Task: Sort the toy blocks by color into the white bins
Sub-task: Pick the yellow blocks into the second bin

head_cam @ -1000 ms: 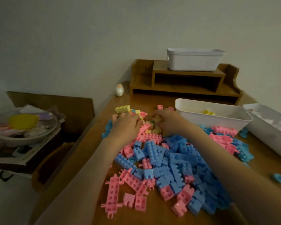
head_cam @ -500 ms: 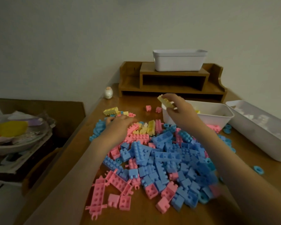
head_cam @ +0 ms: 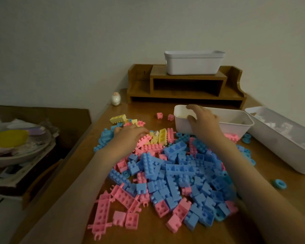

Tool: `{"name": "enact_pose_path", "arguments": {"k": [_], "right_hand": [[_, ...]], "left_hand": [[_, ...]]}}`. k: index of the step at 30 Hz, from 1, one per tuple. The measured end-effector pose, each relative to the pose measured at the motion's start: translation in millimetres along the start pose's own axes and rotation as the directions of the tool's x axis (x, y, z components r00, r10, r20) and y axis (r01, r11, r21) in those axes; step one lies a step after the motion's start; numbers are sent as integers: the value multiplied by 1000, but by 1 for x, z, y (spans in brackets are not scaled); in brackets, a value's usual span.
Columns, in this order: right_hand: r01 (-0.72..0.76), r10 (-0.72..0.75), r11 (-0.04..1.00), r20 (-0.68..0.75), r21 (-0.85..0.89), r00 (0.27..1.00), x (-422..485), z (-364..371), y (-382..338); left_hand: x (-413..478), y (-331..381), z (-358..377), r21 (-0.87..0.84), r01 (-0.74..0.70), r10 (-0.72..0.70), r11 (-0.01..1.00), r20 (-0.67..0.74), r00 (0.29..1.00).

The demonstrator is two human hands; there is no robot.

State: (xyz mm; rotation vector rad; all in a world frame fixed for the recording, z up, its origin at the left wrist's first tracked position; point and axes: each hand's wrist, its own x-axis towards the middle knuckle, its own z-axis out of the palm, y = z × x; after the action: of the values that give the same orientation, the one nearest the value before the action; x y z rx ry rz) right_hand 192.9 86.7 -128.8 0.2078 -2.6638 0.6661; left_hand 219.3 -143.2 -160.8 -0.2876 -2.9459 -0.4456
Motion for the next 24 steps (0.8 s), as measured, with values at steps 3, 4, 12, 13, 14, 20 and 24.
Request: {"name": "enact_pose_path", "arguments": {"k": [3,4,12,13,14,20,24], "right_hand": [[241,-236,970,154,-10,959,-5,3,-26],[286,-275,958,227,-13,934,-7,8,-35],[217,-100,962,526,-165,844,-1,41,-62],[211,-107,966,507,-153,855,-2,40,-63],[206,-115,969,488,-137,865,-2,40,-63],[198,-155,978,397,-70,905,-6,31,-53],[225,-230,973,211,48,950,-14,10,-45]], "left_hand": [[0,0,0,15,16,-15,1000,-33,999],[0,0,0,9,27,-26,1000,-44,999],[8,6,-7,-57,-1,-1,998,-27,1000],[7,7,-7,-69,-7,7,998,-5,1000],[7,7,-7,-74,-9,10,997,17,1000],[1,13,-16,-87,-42,44,995,26,999],[-4,32,-23,-114,-73,73,991,0,997]]}}
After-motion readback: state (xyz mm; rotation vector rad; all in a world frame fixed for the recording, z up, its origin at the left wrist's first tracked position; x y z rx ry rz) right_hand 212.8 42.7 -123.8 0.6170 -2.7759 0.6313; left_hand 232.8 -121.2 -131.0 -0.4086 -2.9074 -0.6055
